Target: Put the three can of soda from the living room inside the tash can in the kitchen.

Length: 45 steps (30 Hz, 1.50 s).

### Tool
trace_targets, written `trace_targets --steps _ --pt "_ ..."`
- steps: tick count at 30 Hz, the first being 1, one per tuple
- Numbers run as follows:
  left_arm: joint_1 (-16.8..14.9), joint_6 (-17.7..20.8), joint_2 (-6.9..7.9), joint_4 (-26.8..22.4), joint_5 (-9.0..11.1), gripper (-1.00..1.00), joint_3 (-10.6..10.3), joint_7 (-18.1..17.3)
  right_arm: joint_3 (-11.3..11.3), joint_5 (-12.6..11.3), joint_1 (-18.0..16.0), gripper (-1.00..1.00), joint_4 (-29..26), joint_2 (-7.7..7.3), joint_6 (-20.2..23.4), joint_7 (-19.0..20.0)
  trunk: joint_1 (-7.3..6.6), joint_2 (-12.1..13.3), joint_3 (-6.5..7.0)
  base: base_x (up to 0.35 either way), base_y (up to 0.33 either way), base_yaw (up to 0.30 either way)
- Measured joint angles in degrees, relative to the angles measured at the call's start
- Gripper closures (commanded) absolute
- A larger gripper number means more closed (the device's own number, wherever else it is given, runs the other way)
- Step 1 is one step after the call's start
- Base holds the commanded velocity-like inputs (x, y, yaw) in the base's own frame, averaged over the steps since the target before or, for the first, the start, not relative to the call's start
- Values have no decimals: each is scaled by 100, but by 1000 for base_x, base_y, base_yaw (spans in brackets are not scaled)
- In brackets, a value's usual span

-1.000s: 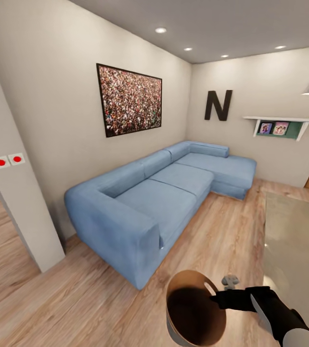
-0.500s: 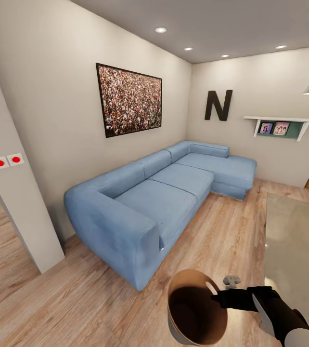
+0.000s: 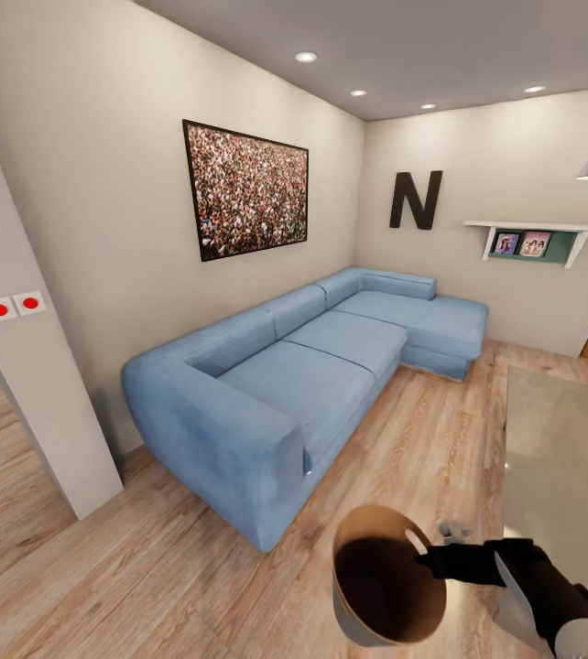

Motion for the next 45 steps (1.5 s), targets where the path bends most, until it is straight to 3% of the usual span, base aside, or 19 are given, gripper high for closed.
trace_targets --steps 5,7,8,11,15,35,42,43,45 --pt "0 0 -13 -2 10 -100 -10 0 -38 -6 -353 100 -6 -90 444 -250 0 0 0 0 0 0" --pt "0 -1 -16 -4 18 -100 -9 0 -36 84 -650 100 10 -110 586 -599 0 1 0 0 0 0" --pt "0 -3 -16 -4 21 -100 -10 1 -63 6 -721 100 -18 -108 640 -792 0 0 1 0 0 0" --pt "0 -5 -15 -6 27 -100 -6 15 -39 -24 -851 100 -7 -120 914 -760 0 0 0 0 0 0" --pt "0 -3 -14 -4 18 -100 -13 34 -33 51 -915 100 -8 -124 1009 -826 43 -78 -36 0 0 0" --pt "0 1 -29 42 9 -100 -33 15 -37 -13 -947 100 -8 -101 1230 -852 483 -880 -425 0 0 0" --pt "-266 100 -355 204 -19 -100 -66 45 -38 -19 -946 100 -10 -77 1262 -851 637 -1161 -610 0 0 0" --pt "-326 185 -373 202 -20 -100 -68 48 -37 -17 -946 100 -11 -74 1262 -852 658 -1201 -636 0 0 0" --pt "-706 805 -428 209 -13 -100 -67 93 -26 -16 -946 100 -8 -64 1264 -851 703 -1281 -689 0 0 0"
